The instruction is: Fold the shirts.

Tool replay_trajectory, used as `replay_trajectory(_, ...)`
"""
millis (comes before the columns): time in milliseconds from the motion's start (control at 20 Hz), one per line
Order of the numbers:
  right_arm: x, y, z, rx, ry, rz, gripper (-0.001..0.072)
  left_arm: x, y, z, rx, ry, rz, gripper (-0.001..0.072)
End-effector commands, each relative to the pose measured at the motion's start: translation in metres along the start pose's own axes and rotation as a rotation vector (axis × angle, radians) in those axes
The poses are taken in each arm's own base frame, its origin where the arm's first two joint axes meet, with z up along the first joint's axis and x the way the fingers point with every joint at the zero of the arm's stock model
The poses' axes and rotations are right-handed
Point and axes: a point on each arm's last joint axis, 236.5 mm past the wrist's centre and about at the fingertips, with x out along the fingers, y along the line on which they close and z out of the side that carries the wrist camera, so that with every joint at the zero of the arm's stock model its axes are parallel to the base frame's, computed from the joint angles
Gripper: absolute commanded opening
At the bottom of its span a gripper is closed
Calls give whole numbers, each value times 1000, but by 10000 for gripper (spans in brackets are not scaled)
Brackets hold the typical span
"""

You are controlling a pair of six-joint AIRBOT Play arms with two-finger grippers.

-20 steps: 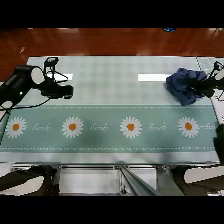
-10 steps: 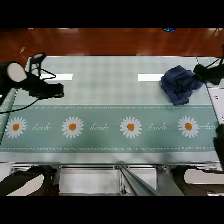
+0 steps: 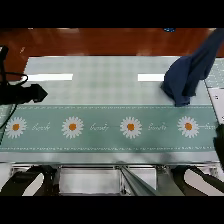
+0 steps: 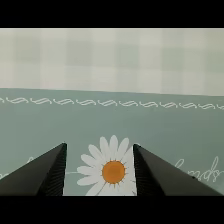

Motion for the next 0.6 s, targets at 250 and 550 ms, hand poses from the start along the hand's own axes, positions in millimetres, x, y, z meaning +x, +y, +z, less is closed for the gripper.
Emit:
replay_trajectory(250, -109, 170, 91, -214, -313, 350, 19, 22, -26, -55, -110, 34, -154, 507)
replay_trajectory(550, -117, 255, 62, -255, -271, 518, 20, 25, -22, -36, -59, -55, -142, 507)
